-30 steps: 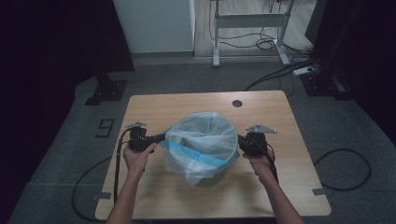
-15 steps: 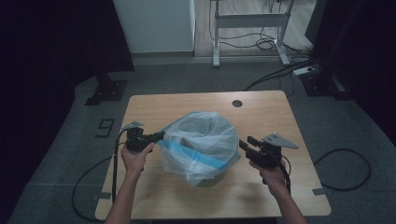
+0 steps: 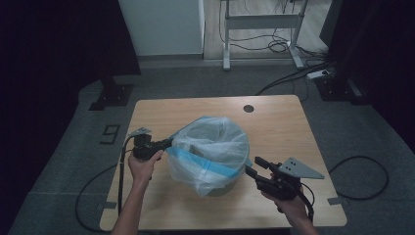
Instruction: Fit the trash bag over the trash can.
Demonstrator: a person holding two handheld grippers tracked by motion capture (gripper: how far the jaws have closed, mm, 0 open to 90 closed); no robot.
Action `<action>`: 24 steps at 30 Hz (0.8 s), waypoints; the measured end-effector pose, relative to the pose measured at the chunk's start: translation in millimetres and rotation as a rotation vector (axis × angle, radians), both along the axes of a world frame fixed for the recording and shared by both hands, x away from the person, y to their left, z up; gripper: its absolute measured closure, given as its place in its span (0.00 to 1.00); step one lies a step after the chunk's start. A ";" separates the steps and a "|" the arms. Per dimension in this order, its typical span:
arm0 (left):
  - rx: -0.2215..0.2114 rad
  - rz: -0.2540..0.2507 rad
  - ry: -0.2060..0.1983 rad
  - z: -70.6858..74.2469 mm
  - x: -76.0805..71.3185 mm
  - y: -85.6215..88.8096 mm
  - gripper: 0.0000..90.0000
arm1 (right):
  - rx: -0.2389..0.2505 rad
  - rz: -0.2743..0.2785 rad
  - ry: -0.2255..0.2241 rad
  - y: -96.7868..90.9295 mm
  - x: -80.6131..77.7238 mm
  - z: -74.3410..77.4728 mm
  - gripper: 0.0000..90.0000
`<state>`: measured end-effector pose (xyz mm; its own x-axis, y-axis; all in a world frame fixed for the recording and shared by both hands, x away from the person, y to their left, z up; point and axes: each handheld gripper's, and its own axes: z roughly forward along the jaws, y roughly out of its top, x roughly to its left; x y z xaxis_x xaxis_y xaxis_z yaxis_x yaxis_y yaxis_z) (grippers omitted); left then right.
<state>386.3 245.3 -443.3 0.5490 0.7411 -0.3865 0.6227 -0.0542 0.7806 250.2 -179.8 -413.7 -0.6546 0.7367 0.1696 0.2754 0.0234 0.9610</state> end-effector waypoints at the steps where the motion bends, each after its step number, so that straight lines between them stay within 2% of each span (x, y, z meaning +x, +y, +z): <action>1: 0.000 -0.001 -0.002 0.2 -0.2 -0.2 0.94 | -0.002 0.012 -0.002 3.0 -0.6 2.8 0.54; 9: 0.001 -0.004 -0.005 0.8 -0.8 -0.4 0.94 | -0.001 0.104 0.003 31.6 4.1 16.3 0.51; 12: 0.001 -0.006 -0.006 0.7 -0.8 -0.9 0.94 | -0.022 0.127 0.016 43.3 9.8 15.9 0.50; 15: 0.001 -0.007 -0.007 0.5 -0.7 -1.1 0.94 | -0.022 0.152 0.038 50.9 15.3 13.6 0.50; 24: -0.001 -0.001 -0.006 0.4 -1.3 0.1 0.94 | -0.008 0.222 0.063 58.0 16.0 10.3 0.53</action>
